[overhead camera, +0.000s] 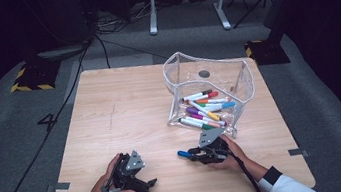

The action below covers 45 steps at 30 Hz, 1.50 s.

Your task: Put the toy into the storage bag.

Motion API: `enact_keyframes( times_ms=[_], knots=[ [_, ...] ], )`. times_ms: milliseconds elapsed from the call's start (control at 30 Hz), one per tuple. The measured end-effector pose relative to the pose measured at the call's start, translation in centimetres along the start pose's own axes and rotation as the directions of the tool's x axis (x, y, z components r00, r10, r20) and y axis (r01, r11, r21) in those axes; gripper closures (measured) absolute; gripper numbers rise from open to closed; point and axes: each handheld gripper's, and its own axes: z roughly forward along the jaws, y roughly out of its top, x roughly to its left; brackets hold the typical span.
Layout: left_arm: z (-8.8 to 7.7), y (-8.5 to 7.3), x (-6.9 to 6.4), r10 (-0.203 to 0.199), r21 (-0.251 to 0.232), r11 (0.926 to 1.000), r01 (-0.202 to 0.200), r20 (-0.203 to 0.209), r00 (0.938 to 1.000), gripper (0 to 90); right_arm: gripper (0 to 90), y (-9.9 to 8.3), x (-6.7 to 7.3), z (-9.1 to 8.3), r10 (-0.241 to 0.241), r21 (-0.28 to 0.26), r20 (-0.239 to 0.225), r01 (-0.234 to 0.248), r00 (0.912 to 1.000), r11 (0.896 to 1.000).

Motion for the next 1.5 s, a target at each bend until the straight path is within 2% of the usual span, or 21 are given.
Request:
enact_keyframes(
  times_ms=[167,233,467,667,800,967,1133,1300,1500],
  knots=[
    [0.0,0.0,0.0,-0.001,0.000,1.0000,0.001,0.000,1.0000,0.6,74.5,-0.6,0.0,-2.2,0.015,-0.035,0.020,-0.015,0.9997,0.999],
    [0.0,0.0,0.0,0.000,0.000,1.0000,0.000,0.000,1.0000,0.6,74.5,-0.7,-0.2,-3.1,0.023,-0.068,0.032,-0.021,0.9992,0.997],
    [0.0,0.0,0.0,-0.001,0.000,1.0000,0.001,0.000,1.0000,0.6,74.5,-0.6,-1.1,-7.0,0.044,-0.171,0.095,-0.027,0.9945,0.985],
    [0.0,0.0,0.0,-0.001,0.000,1.0000,0.001,0.000,1.0000,0.6,74.5,0.1,-1.4,-9.7,0.036,-0.207,0.147,-0.005,0.9884,0.978],
    [0.0,0.0,0.0,0.000,0.000,1.0000,0.000,0.002,1.0000,0.6,74.5,0.9,-1.5,-11.5,0.042,-0.244,0.170,0.000,0.9845,0.970],
    [0.0,0.0,0.0,0.000,0.000,1.0000,0.000,0.001,1.0000,0.6,74.5,2.1,-1.2,-13.5,0.021,-0.257,0.199,0.032,0.9798,0.966],
    [0.0,0.0,0.0,0.000,0.000,1.0000,0.000,0.001,1.0000,0.6,74.5,3.7,-1.2,-15.5,0.018,-0.274,0.217,0.043,0.9760,0.961],
    [0.0,0.0,0.0,-0.001,0.000,1.0000,0.001,0.000,1.0000,0.6,74.5,5.7,-1.4,-17.3,-0.001,-0.267,0.243,0.068,0.9700,0.961],
    [0.0,0.0,0.0,-0.002,0.000,1.0000,0.002,0.000,1.0000,0.6,74.5,7.5,-2.4,-18.8,0.002,-0.277,0.255,0.071,0.9670,0.958]
  ],
)
